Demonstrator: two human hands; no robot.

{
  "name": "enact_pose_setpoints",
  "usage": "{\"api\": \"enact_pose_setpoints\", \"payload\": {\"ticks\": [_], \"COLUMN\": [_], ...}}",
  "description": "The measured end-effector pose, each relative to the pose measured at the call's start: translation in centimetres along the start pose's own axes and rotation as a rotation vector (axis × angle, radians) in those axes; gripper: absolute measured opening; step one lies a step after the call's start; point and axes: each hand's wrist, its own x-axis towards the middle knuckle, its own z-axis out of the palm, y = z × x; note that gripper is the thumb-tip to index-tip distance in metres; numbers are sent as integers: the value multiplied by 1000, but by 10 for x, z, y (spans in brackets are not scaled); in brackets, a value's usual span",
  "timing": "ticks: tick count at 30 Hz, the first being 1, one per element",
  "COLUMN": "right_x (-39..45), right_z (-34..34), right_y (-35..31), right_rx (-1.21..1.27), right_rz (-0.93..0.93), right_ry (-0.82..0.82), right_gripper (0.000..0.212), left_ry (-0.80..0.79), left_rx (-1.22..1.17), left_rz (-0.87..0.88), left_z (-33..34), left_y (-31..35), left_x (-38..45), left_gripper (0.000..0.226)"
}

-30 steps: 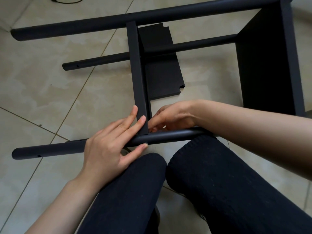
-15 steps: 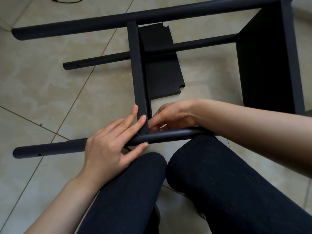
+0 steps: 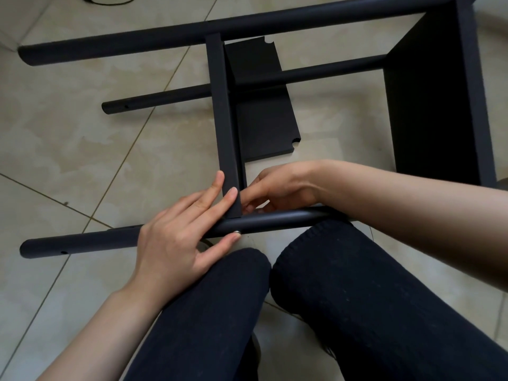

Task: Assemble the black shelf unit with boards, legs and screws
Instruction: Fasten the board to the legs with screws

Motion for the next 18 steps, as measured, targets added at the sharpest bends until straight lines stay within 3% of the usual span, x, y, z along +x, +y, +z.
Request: {"api": "enact_pose_setpoints", "payload": {"ticks": [3,10,14,18], "right_x": [-4,1,-4,-3], "right_z": [-4,3,-1,-1], "right_y": [-2,-1,-4,-4], "right_rx": [14,-54,-9,-58], "right_rz": [25,4,13,6], "right_ry": [-19,41,-7,43], "right_gripper": [14,25,15,18], "left_ry": [-2,1,2,-1], "left_rx": [1,-1,-1,4], "left_rz": [-1,-3,1,1], "left_z": [0,1,0,0], "left_y": [0,-1,0,0], "left_x": [0,0,0,0], "left_gripper": [51,51,51,51]}}
